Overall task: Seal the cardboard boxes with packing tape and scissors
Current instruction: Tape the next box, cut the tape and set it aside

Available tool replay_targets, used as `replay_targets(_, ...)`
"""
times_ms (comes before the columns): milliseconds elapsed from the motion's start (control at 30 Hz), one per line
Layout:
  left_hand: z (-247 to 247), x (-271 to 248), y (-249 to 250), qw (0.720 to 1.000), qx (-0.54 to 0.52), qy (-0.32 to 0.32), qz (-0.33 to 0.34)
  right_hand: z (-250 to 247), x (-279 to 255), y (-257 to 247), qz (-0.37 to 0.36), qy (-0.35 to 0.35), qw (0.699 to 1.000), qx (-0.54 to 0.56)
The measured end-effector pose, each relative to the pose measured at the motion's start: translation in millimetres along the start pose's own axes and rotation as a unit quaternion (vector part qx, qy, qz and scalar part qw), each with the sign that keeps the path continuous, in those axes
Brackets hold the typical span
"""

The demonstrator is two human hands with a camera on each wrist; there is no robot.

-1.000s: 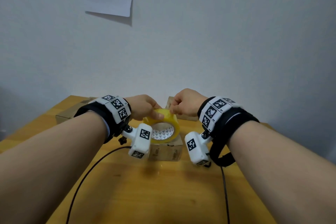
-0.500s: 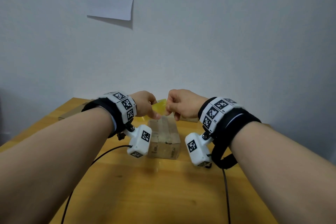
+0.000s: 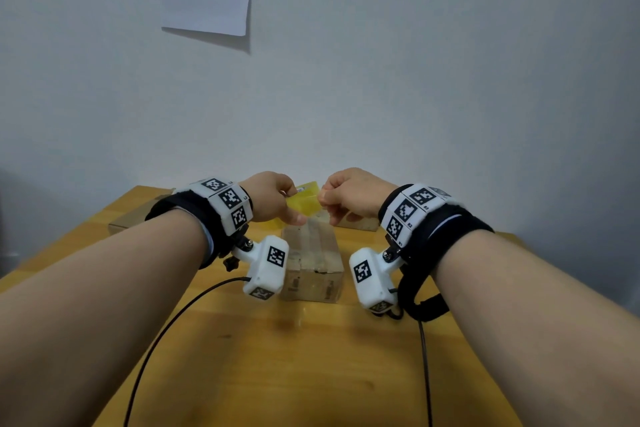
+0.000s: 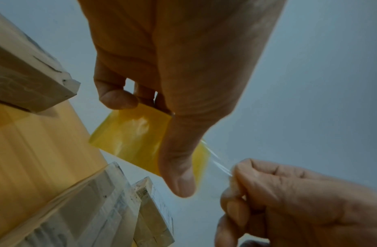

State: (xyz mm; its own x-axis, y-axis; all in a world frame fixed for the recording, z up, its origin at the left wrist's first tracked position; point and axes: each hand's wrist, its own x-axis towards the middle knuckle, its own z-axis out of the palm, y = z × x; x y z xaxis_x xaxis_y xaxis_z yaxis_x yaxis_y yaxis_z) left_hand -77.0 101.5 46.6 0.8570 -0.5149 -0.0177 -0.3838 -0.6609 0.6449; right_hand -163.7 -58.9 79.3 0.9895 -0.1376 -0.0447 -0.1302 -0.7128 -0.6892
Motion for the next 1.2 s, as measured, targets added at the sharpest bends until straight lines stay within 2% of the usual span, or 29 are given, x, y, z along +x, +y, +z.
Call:
replay_targets(133, -0.7, -1.0, -3.7, 0.999, -0.011, -0.03, -0.003, -2.9, 1.5, 3.3, 0.006, -0.02, 0.999, 0.027)
replay_targets(333, -2.9, -4.9, -4.8, 0.998, -0.024, -0.05, -0.019, -0.7, -0.7, 4.1, 0.004, -0.063, 0.989, 0.135)
replay_targets(500, -2.9, -6.4, -4.2, 0.995, -0.061, -0.072, -0.036, -2.1, -2.9, 5.7, 0.022, -0.072, 0.979, 0.191)
replay_targets(700, 0.7, -3.4, -0.1, 0.995, -0.064, -0.067, -0.038, -0.7, -4.0, 5.6, 0.026, -0.056, 0.978, 0.201)
replay_targets(900, 3.3, -1.7, 6.4, 0.998, -0.031, -0.036, -0.043, 4.7, 1.1, 10.0, -0.006, 0.012, 0.988, 0.151)
replay_targets(1200, 5.1, -3.0, 10.5, 0.995, -0.004, -0.064, -0.081, 4.5, -5.8, 14.8, 0.01, -0.022, 0.989, 0.149)
